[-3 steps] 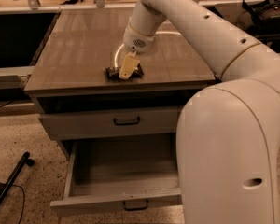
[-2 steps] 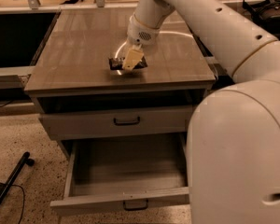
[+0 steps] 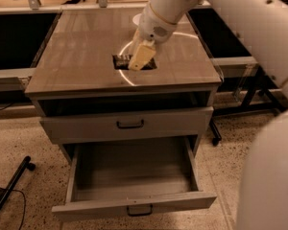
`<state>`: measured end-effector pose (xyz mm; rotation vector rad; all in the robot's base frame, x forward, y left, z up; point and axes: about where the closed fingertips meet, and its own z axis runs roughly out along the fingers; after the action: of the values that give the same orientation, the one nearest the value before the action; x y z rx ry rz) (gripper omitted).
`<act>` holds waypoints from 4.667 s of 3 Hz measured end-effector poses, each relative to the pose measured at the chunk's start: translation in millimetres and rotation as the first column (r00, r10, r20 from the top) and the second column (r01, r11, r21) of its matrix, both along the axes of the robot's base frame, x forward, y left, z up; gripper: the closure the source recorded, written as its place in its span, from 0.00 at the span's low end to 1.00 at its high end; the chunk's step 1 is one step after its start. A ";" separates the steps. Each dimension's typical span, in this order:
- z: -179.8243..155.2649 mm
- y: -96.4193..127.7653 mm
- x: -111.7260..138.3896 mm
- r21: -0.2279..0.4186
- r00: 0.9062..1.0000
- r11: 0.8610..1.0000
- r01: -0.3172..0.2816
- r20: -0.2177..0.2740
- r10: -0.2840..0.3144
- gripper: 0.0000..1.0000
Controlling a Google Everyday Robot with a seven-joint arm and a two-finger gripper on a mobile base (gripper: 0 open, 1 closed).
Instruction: Place rxbar chocolate into middle drawer
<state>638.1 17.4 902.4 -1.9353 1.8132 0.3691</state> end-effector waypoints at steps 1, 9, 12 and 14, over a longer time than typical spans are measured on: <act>3.2 0.1 -41.1 0.096 0.999 0.995 0.030 -0.018 -0.028 1.00; -232.6 28.3 -159.2 0.069 0.954 0.965 0.252 -0.185 -0.236 1.00; -374.6 9.9 -125.8 0.127 0.895 0.904 0.409 -0.249 -0.370 1.00; -405.1 10.1 -112.0 0.140 0.891 0.894 0.425 -0.237 -0.387 1.00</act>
Offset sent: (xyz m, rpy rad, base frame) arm -0.1190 0.0070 -0.0618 0.2312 0.0940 -0.1842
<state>526.1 27.6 497.2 -1.3810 2.1678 0.5863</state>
